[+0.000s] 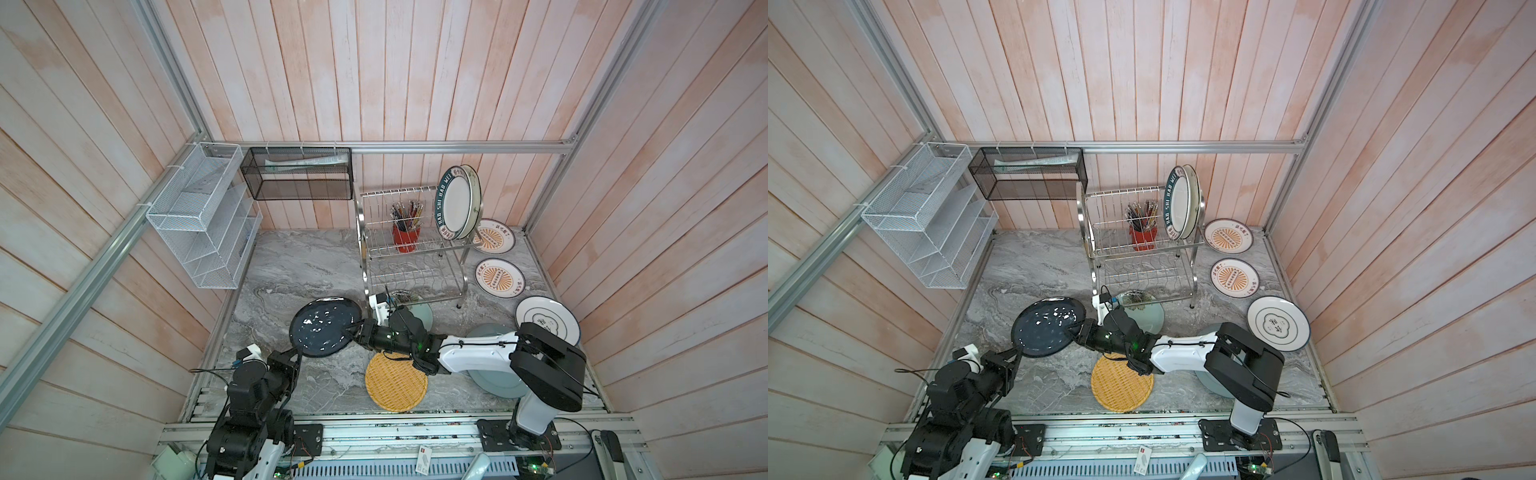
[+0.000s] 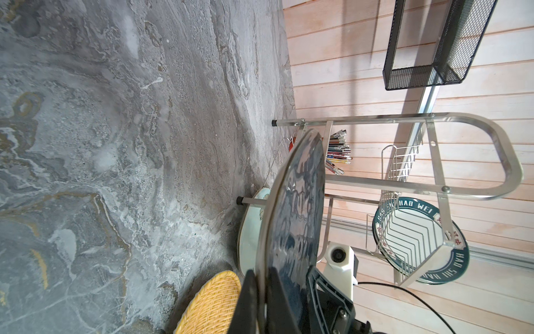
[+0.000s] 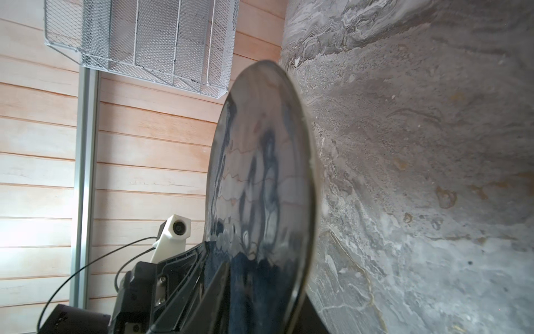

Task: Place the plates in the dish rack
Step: 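Close the right gripper on the navy plate rim while the left gripper releases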

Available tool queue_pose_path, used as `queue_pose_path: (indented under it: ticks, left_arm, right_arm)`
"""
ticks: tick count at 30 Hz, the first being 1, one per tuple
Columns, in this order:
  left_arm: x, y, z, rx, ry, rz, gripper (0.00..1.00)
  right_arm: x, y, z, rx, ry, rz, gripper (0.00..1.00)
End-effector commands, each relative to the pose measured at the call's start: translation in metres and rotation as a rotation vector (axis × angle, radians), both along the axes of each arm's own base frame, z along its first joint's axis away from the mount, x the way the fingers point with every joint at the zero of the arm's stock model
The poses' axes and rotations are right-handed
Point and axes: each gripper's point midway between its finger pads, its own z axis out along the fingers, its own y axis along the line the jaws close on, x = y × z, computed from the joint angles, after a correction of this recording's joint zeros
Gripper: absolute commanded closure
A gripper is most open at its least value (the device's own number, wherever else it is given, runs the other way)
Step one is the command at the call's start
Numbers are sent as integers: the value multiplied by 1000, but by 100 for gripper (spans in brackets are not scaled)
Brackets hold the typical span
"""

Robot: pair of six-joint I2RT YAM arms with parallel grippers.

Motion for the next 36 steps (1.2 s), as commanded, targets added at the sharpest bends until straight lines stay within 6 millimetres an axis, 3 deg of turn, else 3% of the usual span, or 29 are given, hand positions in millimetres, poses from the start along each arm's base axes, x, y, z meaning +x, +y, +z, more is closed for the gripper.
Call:
queue_pose_path:
  ticks: [1, 28, 29, 31, 35, 36]
  left_arm:
    - [2, -3, 46, -33, -164, -14, 100]
    - [7, -4, 37, -46, -150, -11, 100]
    - [7, -5, 36, -46, -147, -13, 100]
    - [7, -5, 36, -43, -149, -15, 100]
    - [8, -4, 40, -30, -164, -16, 100]
    - [7, -3, 41, -19, -171, -16, 95]
  right_arm:
    - [-4, 11, 20, 79, -8, 24, 73]
    - [-1, 18, 23, 114, 117, -135, 83]
    - [0, 18, 24, 116, 117, -138, 85]
    - [0, 19, 25, 116, 116, -139, 100]
    - [1, 16, 24, 85, 88, -154, 100]
    - [1, 14, 25, 73, 77, -156, 100]
